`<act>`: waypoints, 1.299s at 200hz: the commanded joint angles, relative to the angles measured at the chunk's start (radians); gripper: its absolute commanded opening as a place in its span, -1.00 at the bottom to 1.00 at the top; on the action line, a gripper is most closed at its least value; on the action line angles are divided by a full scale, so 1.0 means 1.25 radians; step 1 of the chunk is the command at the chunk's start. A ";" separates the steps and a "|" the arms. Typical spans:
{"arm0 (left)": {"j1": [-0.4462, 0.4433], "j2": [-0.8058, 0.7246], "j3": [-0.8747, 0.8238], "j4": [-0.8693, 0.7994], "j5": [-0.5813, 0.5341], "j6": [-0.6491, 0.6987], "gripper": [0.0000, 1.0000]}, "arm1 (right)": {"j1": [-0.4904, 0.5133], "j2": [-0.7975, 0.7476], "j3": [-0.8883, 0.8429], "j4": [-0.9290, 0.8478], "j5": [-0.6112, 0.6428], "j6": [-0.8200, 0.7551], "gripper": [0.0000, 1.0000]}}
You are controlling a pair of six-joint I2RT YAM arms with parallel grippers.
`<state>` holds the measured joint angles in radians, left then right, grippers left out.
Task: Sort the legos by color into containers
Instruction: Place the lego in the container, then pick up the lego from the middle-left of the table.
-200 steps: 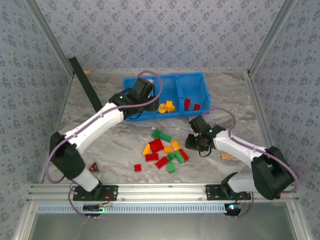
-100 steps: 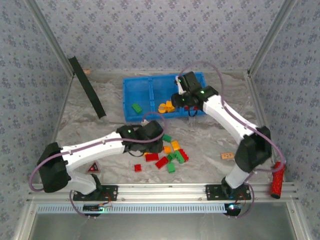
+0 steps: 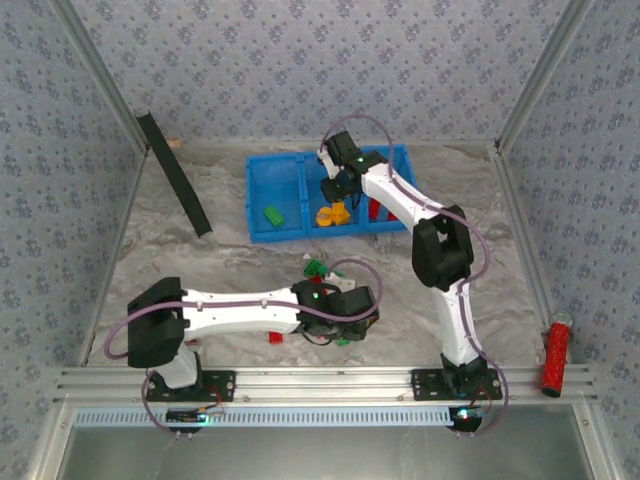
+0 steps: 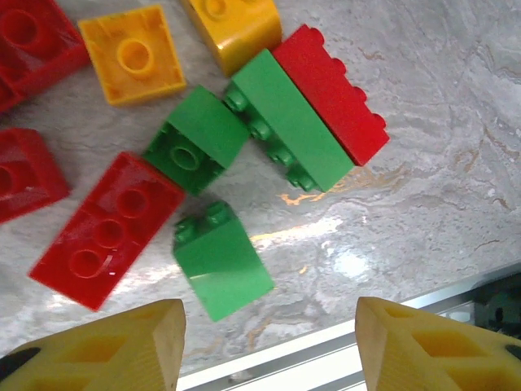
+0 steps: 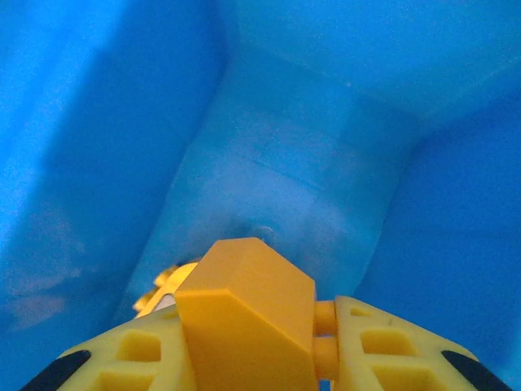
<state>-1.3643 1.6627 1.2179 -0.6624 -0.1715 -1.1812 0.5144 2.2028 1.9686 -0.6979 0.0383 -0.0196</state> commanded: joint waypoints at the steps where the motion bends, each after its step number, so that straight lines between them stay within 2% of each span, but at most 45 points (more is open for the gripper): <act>1: -0.012 0.033 0.032 -0.057 -0.002 -0.066 0.16 | -0.015 0.025 0.022 -0.020 -0.002 -0.024 -0.34; 49: -0.015 0.067 0.045 -0.100 0.024 -0.117 0.17 | -0.018 0.029 -0.013 0.015 -0.032 -0.019 -0.20; 128: -0.009 0.125 0.051 -0.111 0.047 -0.156 0.17 | -0.017 -0.021 -0.053 0.052 -0.060 -0.019 0.26; 147: 0.000 0.134 0.050 -0.110 0.050 -0.156 0.16 | -0.017 -0.048 -0.071 0.061 -0.067 -0.017 0.31; 210: 0.024 0.172 0.049 -0.079 0.096 -0.142 0.02 | -0.015 -0.164 -0.117 0.068 -0.083 -0.008 0.21; 260: 0.040 0.169 0.034 -0.070 0.117 -0.133 -0.34 | -0.019 -0.271 -0.165 0.061 -0.090 0.011 0.14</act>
<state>-1.3262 1.8729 1.2560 -0.7380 -0.0483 -1.3369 0.4995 1.9446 1.8034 -0.6109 -0.0643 -0.0307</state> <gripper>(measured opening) 0.365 0.569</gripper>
